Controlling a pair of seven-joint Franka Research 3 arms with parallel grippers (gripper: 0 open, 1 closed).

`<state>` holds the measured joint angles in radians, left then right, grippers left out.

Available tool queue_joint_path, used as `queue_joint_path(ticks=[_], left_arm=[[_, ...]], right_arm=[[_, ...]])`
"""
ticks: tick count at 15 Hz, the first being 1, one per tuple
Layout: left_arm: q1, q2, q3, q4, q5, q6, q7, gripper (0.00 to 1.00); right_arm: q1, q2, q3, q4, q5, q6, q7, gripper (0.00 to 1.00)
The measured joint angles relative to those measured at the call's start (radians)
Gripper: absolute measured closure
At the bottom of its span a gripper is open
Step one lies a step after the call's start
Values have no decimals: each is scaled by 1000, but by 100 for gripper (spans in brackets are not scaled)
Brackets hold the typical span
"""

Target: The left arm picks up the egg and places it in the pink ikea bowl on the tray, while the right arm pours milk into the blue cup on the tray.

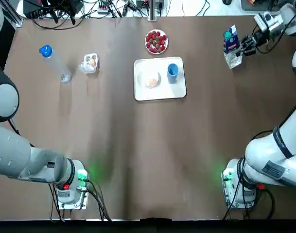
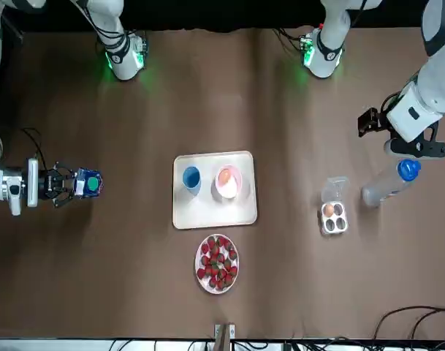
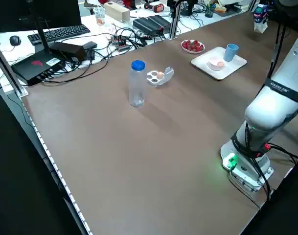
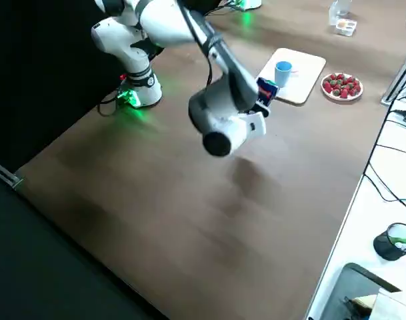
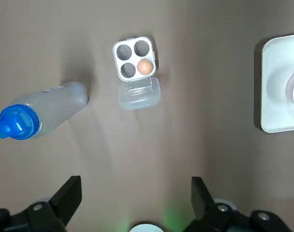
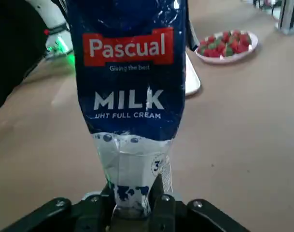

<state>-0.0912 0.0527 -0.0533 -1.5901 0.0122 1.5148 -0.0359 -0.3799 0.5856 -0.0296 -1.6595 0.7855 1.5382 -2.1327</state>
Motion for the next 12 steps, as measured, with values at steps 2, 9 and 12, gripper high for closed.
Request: queue_joint_path(ticks=[2, 9, 12], left_arm=[[0, 0, 0, 0, 0, 0, 0, 0], [5, 0, 2, 0, 0, 0, -1, 0], [4, 0, 2, 0, 0, 0, -1, 0]], right_arm=[[-31, 45, 0, -1, 53, -20, -94, 68], [-140, 171, 1, 1, 157, -81, -331, 68], [-144, 219, 2, 2, 167, -86, -389, 68]])
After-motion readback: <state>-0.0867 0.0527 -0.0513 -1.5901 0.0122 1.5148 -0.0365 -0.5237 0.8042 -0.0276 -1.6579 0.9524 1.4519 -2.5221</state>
